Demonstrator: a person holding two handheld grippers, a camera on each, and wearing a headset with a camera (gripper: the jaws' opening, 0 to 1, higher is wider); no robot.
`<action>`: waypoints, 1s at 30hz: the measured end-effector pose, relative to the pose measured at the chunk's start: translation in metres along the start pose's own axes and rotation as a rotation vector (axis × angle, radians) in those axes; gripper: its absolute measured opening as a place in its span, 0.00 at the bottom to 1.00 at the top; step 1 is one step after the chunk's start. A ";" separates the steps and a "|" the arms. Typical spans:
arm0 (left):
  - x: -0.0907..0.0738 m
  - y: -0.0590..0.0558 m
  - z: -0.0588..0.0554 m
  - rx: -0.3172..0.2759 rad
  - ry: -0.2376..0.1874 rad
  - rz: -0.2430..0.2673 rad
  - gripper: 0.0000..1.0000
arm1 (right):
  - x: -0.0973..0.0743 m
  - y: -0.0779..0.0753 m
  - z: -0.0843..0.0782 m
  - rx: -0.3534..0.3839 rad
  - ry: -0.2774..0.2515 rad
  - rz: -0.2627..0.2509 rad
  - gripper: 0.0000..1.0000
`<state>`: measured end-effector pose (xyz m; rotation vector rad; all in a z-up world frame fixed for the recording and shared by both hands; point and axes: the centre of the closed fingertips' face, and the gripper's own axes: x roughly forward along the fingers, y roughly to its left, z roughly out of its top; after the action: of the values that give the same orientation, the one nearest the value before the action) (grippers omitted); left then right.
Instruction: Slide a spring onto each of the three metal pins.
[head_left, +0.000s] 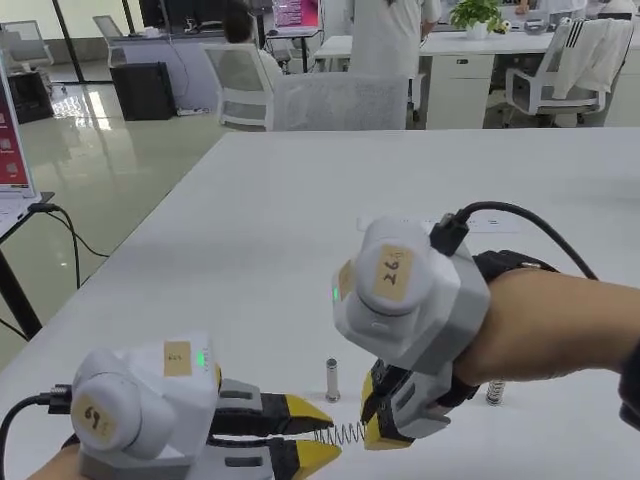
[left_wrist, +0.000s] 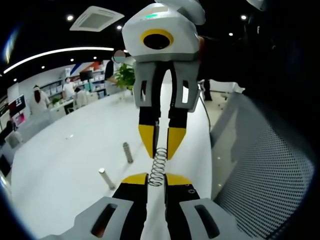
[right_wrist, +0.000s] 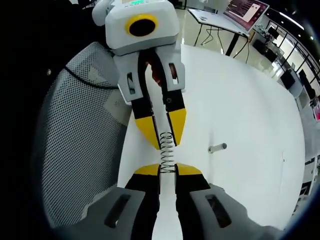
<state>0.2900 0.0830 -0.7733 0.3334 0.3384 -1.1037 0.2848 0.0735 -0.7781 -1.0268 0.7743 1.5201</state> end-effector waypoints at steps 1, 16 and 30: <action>0.000 -0.001 -0.001 0.003 0.006 -0.002 0.04 | -0.001 0.000 0.001 0.001 -0.005 -0.002 0.08; 0.003 -0.002 -0.005 -0.003 0.020 -0.008 0.03 | -0.012 0.000 0.019 -0.036 -0.034 -0.031 0.08; 0.004 -0.003 -0.003 -0.017 0.008 -0.009 0.03 | -0.016 0.002 0.045 -0.065 -0.092 -0.043 0.08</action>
<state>0.2888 0.0800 -0.7781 0.3215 0.3566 -1.1075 0.2747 0.1060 -0.7453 -1.0074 0.6388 1.5529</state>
